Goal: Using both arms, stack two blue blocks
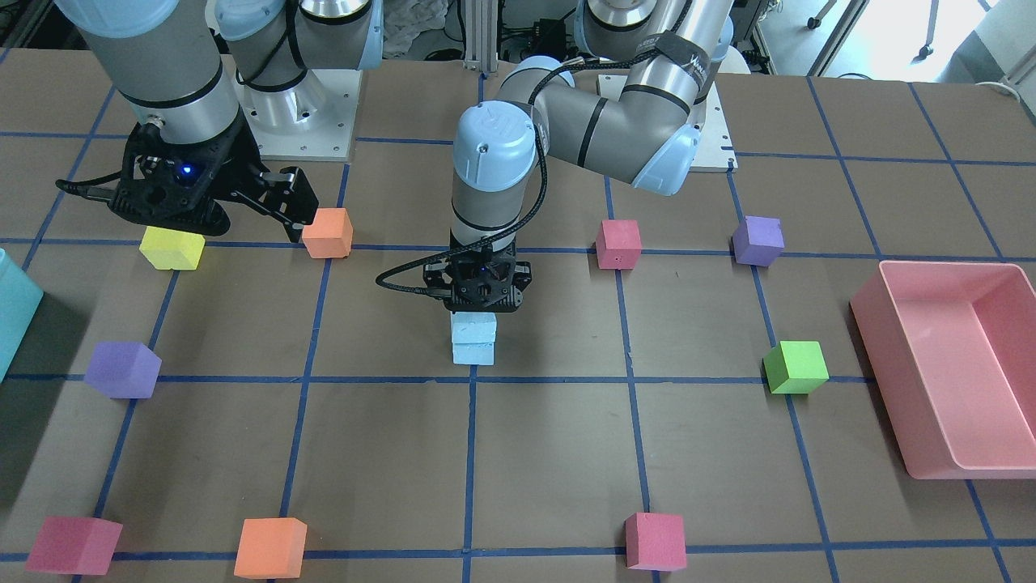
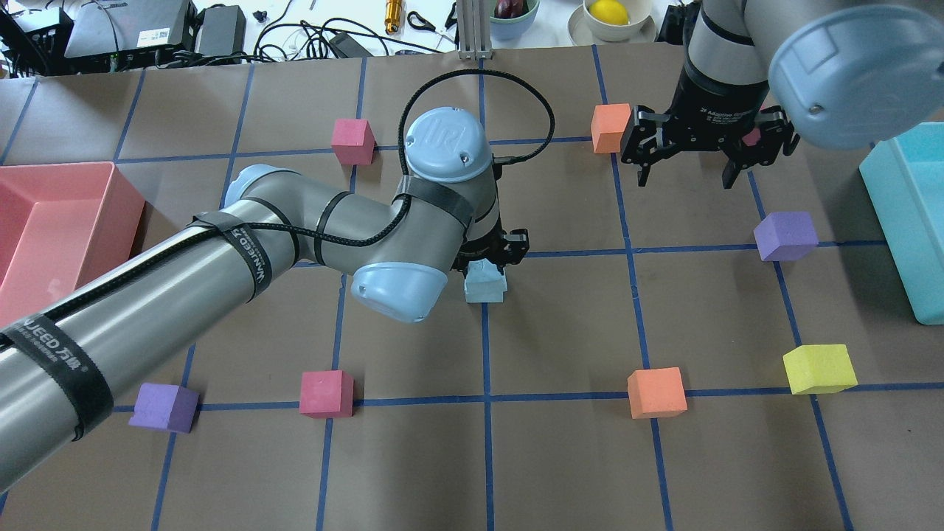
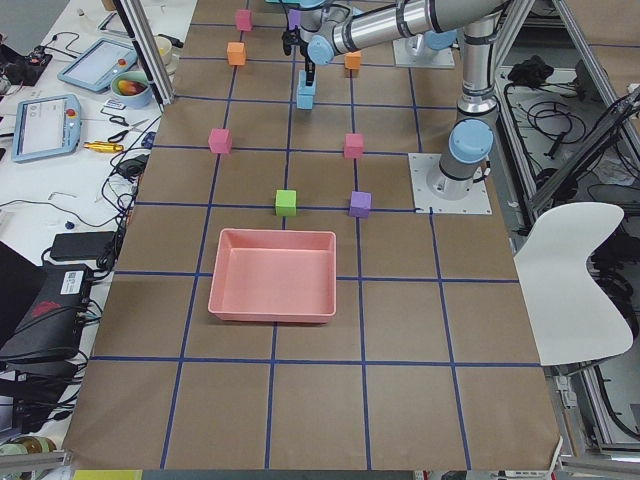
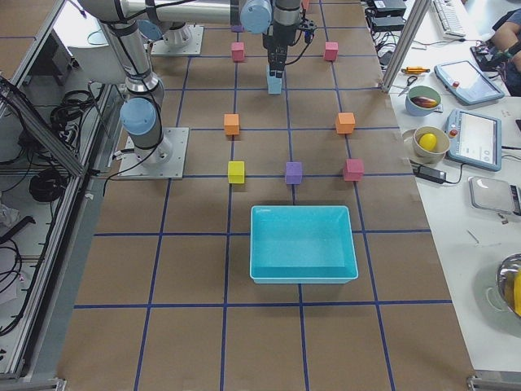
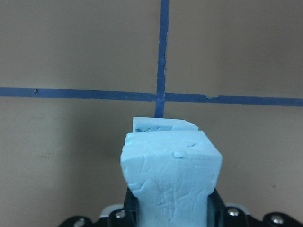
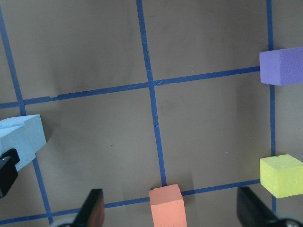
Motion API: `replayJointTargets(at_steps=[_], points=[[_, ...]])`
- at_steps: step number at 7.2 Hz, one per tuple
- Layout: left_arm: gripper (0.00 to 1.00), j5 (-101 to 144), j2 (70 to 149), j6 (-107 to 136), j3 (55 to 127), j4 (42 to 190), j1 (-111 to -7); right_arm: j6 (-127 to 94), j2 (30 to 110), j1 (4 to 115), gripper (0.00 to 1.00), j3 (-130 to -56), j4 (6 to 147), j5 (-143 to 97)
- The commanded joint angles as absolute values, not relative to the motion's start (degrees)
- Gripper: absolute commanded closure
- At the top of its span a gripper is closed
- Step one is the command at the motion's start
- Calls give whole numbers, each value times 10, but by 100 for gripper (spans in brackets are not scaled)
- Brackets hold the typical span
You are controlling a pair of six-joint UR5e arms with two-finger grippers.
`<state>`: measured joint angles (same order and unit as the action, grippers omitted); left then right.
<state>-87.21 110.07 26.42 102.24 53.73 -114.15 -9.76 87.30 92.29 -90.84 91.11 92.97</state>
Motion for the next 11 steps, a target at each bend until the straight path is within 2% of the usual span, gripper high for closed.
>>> replayJointTargets(at_steps=[1,3,5,7,9,11], points=[[0,-874,1110,267,1022,521,-1142,-98,879,923,0,-908,911,926],[0,-874,1100,270,1018,512,-1142,-98,879,923,0,-908,911,926],[0,-875,1063,249,978,555,-1123,-76,891,923,0,-908,910,927],[0,-908,1010,114,923,700,-1053,-39,898,923,0,-908,910,922],[0,-905,959,-4,915,757,-953,-16,904,923,0,-908,910,887],[0,-902,909,-50,912,799,-907,-10,904,922,0,-908,904,888]])
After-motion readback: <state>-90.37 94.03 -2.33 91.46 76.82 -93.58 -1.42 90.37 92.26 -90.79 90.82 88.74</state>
